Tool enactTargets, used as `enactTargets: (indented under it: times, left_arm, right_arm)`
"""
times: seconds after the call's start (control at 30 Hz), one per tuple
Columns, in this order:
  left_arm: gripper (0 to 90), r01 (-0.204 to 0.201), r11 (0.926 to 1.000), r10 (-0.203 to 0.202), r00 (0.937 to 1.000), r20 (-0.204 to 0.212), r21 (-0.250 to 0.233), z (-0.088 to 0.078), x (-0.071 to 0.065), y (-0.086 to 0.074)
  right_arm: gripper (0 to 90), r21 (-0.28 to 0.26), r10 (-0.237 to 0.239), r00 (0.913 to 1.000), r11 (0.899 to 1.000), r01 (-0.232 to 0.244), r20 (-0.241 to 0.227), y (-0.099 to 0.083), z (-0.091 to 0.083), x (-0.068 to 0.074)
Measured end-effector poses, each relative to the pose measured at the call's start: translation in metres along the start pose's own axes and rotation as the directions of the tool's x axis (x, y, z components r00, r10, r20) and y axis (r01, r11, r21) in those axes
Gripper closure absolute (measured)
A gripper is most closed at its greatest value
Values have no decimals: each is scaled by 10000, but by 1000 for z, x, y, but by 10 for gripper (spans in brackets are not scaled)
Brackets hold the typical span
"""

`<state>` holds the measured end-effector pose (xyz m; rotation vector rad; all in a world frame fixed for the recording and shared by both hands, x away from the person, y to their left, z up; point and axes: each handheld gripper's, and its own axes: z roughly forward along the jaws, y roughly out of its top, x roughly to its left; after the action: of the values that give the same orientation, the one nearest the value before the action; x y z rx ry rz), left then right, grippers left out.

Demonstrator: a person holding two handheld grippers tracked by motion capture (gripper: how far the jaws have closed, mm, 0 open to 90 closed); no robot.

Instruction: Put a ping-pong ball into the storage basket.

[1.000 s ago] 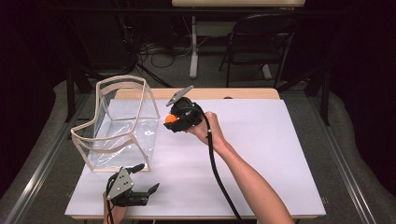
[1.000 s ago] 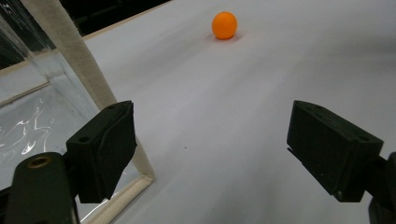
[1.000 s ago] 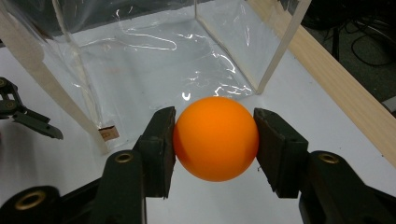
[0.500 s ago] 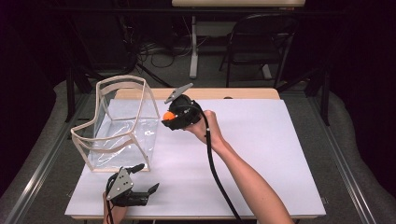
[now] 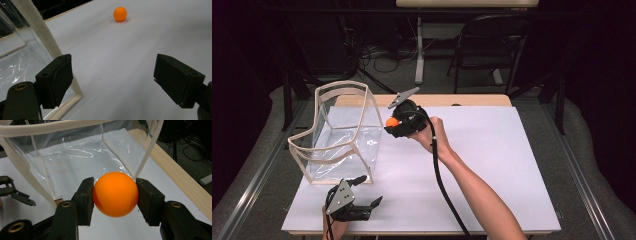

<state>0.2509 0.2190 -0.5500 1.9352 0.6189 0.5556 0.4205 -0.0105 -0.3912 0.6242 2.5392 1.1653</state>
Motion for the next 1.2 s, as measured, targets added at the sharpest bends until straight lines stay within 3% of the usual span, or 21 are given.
enactTargets:
  times: [1.2]
  left_arm:
    - [157,30,10000,-30,10000,25,-53,1,1,0]
  right_arm:
    - [508,-562,-32,9999,9984,40,148,28,-6,8]
